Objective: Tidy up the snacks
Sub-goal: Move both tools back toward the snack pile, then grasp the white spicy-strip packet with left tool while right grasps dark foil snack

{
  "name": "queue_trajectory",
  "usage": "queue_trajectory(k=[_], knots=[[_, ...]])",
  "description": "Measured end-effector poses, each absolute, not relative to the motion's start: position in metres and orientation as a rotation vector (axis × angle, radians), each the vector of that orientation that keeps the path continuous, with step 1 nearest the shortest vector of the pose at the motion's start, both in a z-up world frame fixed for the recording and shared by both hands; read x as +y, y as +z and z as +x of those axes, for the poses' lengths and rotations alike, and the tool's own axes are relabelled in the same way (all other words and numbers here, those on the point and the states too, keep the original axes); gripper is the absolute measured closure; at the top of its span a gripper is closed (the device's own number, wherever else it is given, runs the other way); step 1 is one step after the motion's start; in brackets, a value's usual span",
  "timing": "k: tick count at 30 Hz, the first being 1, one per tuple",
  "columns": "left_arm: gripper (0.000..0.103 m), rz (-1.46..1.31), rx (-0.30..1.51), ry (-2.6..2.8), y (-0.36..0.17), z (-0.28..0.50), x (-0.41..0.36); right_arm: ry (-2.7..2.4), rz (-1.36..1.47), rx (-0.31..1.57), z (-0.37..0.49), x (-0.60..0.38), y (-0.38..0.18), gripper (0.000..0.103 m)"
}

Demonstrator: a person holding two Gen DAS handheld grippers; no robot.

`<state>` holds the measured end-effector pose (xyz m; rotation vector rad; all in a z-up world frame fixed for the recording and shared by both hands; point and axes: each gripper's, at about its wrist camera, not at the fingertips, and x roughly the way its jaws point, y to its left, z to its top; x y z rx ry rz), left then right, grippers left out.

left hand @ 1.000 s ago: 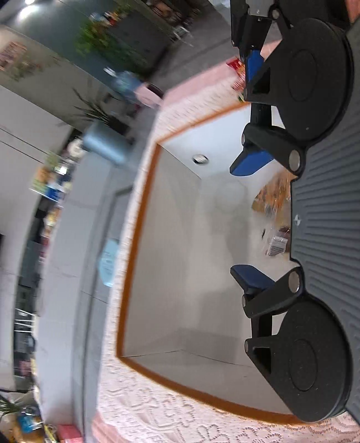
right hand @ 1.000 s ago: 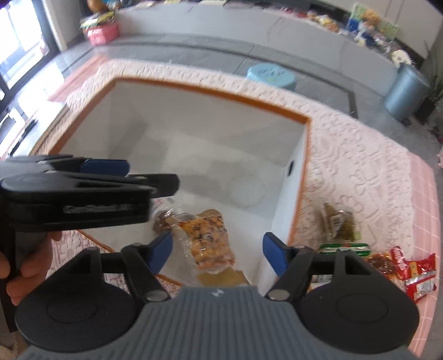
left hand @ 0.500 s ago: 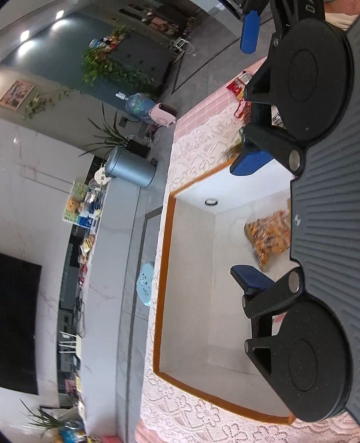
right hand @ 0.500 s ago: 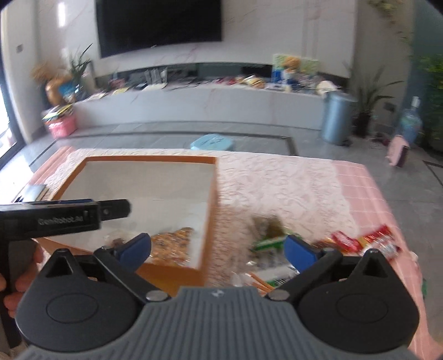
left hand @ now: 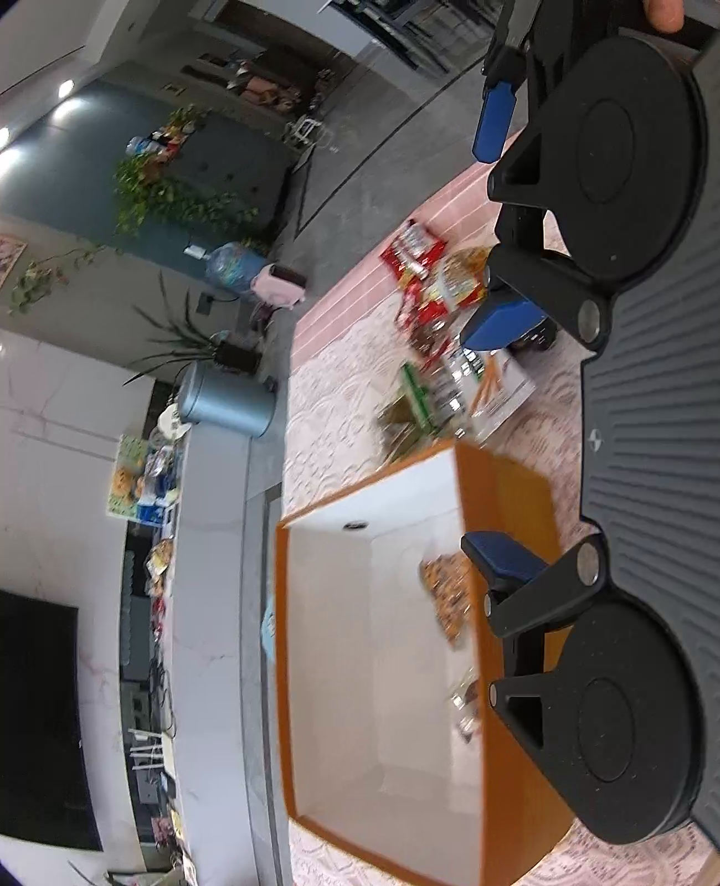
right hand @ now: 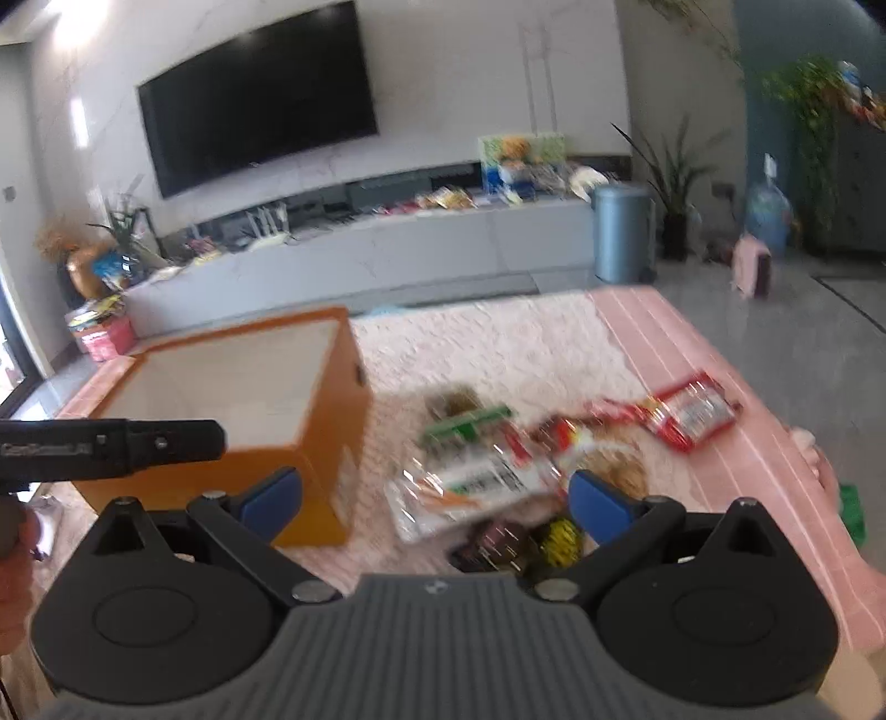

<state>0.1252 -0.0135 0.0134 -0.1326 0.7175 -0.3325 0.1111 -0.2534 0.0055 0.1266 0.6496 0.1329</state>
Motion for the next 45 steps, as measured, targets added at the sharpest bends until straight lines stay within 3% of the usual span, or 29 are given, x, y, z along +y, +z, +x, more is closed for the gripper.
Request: queue_trajectory(k=[12,18,20,28,31,36,42,45], knots=[[0.017,-0.052,0.775,-0.412,-0.023,0.118,-0.058,-0.017,-0.018,0.729,0.105,-0.288,-0.024,0.004],[0.023,-0.002,0.816,-0.449,-0.040,0.121,-0.074,-0.009,0.019,0.774,0.112,-0.303,-0.040,0.004],[0.031,0.012,0.826,-0.449,-0.044,0.124,-0.078,0.008,0.044,0.783,0.116,-0.305,-0.041,0.004],[0.035,0.113,0.812,-0.465,-0.052,0.138,-0.095,0.037,0.149,0.842,0.146,-0.318,-0.051,0.032],[0.042,0.191,0.823,-0.458,-0.053,0.145,-0.100,0.078,0.150,0.856,0.154,-0.314,-0.057,0.040],[0.042,0.200,0.876,-0.445,-0.057,0.151,-0.092,0.210,0.127,0.867,0.171,-0.296,-0.062,0.047],[0.042,0.203,0.911,-0.428,-0.063,0.151,-0.086,0.262,0.095,0.962,0.200,-0.276,-0.079,0.046],[0.042,0.193,0.913,-0.431,-0.063,0.152,-0.084,0.253,0.067,0.976,0.209,-0.266,-0.085,0.037]])
